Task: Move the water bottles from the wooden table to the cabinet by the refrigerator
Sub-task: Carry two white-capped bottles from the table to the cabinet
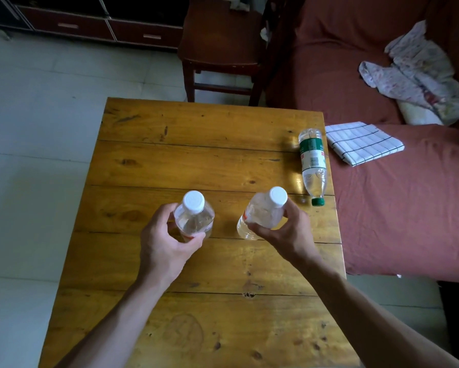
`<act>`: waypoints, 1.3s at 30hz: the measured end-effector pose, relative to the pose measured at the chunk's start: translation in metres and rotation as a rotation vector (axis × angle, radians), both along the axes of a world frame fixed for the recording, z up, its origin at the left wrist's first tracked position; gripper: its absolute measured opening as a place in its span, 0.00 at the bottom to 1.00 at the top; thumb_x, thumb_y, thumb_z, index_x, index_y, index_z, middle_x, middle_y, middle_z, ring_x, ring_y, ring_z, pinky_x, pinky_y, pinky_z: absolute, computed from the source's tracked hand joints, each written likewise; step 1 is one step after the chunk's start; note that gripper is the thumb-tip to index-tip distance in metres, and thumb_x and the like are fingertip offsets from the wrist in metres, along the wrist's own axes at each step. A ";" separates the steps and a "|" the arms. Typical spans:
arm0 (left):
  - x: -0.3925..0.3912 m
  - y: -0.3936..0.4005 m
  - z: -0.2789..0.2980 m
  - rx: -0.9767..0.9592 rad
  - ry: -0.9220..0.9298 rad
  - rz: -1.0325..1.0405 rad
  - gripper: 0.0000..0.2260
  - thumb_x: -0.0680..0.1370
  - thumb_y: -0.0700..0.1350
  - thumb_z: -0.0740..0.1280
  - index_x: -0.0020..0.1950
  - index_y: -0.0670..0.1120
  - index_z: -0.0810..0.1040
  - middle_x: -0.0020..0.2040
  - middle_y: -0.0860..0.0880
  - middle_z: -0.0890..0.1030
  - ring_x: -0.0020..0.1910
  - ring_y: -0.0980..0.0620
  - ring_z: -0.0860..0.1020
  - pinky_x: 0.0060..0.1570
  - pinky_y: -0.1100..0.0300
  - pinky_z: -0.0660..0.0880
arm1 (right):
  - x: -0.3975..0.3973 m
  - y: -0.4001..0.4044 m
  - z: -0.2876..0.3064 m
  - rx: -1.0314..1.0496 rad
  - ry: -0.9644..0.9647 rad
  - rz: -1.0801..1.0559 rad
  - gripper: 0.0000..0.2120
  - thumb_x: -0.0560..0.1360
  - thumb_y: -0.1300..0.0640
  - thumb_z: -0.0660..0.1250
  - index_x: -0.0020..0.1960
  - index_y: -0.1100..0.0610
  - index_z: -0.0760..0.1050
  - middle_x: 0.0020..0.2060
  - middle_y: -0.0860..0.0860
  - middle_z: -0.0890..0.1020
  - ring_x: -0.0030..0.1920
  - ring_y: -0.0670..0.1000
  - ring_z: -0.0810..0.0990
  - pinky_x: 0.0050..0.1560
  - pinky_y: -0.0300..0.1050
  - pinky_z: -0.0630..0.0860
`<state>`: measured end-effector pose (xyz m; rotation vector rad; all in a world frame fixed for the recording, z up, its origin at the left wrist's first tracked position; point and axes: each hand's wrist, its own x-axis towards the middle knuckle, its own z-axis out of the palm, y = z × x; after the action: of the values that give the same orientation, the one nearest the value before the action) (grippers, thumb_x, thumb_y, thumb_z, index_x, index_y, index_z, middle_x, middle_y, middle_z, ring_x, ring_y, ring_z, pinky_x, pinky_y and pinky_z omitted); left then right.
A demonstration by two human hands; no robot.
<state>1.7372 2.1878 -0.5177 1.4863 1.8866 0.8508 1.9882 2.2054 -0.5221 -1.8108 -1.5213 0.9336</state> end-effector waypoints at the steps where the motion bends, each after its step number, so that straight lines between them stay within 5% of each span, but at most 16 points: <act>1: 0.001 0.000 0.010 0.002 -0.010 -0.001 0.28 0.61 0.43 0.83 0.59 0.46 0.77 0.49 0.55 0.79 0.47 0.56 0.76 0.42 0.75 0.67 | 0.001 -0.001 0.009 0.004 0.001 -0.002 0.29 0.60 0.43 0.81 0.57 0.50 0.76 0.48 0.42 0.82 0.49 0.42 0.80 0.43 0.35 0.77; 9: 0.010 0.004 0.122 0.110 -0.088 -0.035 0.26 0.62 0.47 0.83 0.57 0.52 0.77 0.49 0.58 0.82 0.48 0.59 0.79 0.43 0.68 0.74 | 0.012 -0.003 0.133 0.055 0.137 -0.015 0.31 0.60 0.47 0.83 0.57 0.52 0.73 0.48 0.45 0.82 0.49 0.43 0.82 0.44 0.41 0.82; 13: 0.015 0.010 0.191 0.177 -0.129 -0.059 0.26 0.64 0.46 0.82 0.58 0.52 0.76 0.50 0.60 0.80 0.52 0.68 0.76 0.43 0.78 0.70 | 0.015 -0.002 0.202 0.133 0.184 0.013 0.27 0.61 0.51 0.83 0.56 0.52 0.75 0.47 0.46 0.84 0.47 0.45 0.83 0.43 0.39 0.80; 19: 0.012 0.015 0.281 0.269 -0.154 -0.109 0.25 0.63 0.45 0.83 0.55 0.53 0.77 0.48 0.60 0.81 0.50 0.66 0.76 0.41 0.77 0.71 | 0.023 -0.005 0.295 0.289 0.205 -0.028 0.24 0.62 0.50 0.82 0.54 0.50 0.77 0.45 0.48 0.85 0.47 0.48 0.84 0.47 0.48 0.82; 23: 0.009 0.017 0.329 0.344 -0.149 -0.157 0.24 0.63 0.46 0.83 0.54 0.51 0.77 0.47 0.60 0.81 0.49 0.66 0.77 0.38 0.75 0.73 | 0.027 -0.006 0.350 0.377 0.172 0.002 0.22 0.63 0.56 0.82 0.53 0.51 0.77 0.44 0.47 0.84 0.46 0.46 0.83 0.46 0.38 0.79; 30: 0.005 0.028 0.374 0.428 -0.225 -0.188 0.25 0.64 0.47 0.82 0.56 0.50 0.77 0.49 0.56 0.83 0.45 0.59 0.82 0.35 0.67 0.79 | 0.024 -0.011 0.400 0.442 0.111 -0.015 0.23 0.63 0.51 0.82 0.54 0.50 0.78 0.46 0.46 0.84 0.48 0.45 0.84 0.47 0.42 0.79; 36: 0.000 0.020 0.389 0.497 -0.241 -0.176 0.25 0.64 0.49 0.82 0.57 0.51 0.76 0.48 0.61 0.80 0.43 0.67 0.80 0.35 0.70 0.78 | 0.014 -0.016 0.415 0.437 0.082 -0.015 0.23 0.62 0.50 0.82 0.53 0.51 0.78 0.45 0.46 0.85 0.46 0.43 0.84 0.46 0.43 0.81; 39: -0.006 0.006 0.387 0.500 -0.239 -0.128 0.24 0.64 0.49 0.82 0.57 0.52 0.76 0.48 0.61 0.81 0.44 0.64 0.81 0.35 0.67 0.80 | 0.007 -0.015 0.420 0.448 0.076 0.015 0.22 0.62 0.52 0.82 0.52 0.52 0.77 0.44 0.46 0.84 0.45 0.42 0.84 0.44 0.40 0.81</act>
<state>1.7317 2.1937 -0.1303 1.6762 1.4480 1.4416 1.9949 2.1902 -0.1019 -1.4295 -1.5501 0.5980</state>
